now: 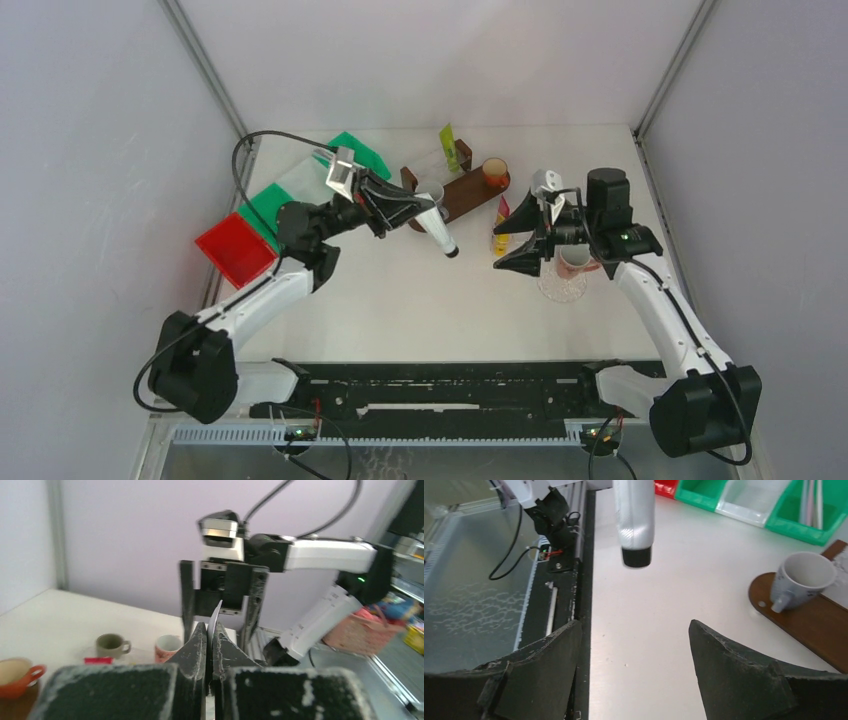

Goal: Prepare toiletry sets of a toothbrush and toothpaste on the tray
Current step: Place the toothpaste in the toothpaste holder.

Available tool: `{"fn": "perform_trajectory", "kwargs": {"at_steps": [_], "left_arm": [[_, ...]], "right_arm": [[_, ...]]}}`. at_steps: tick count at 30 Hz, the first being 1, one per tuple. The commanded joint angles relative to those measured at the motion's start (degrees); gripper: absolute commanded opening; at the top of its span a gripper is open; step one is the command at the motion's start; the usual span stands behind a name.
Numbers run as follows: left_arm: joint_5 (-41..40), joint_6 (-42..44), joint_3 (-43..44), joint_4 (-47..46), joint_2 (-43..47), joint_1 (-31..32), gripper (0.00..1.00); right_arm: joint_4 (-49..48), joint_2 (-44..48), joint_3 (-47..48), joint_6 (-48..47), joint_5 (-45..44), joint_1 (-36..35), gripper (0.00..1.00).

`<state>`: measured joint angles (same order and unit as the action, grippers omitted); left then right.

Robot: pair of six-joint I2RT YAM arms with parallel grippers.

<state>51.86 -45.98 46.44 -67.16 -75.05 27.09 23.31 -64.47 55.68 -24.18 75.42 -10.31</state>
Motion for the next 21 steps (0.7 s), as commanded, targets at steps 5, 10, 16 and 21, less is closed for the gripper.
{"fn": "perform_trajectory", "kwargs": {"at_steps": [5,10,16,21], "left_arm": [[-26.0,25.8,1.6,33.5,11.0,-1.1,0.0],[-42.1,32.2,5.3,40.4,9.6,-1.2,0.0],[-53.1,36.1,13.8,38.6,0.7,-2.1,0.0],[-56.2,35.6,21.9,33.8,-10.7,-3.1,0.0]], "right_arm": [[1.2,3.7,2.2,-3.2,-3.7,2.3,0.86],[0.2,3.6,2.2,-2.0,-6.6,2.6,0.86],[0.1,3.2,2.2,-2.0,-8.7,2.7,0.86],[0.1,2.7,2.2,-2.0,-9.3,3.1,0.86]]}}
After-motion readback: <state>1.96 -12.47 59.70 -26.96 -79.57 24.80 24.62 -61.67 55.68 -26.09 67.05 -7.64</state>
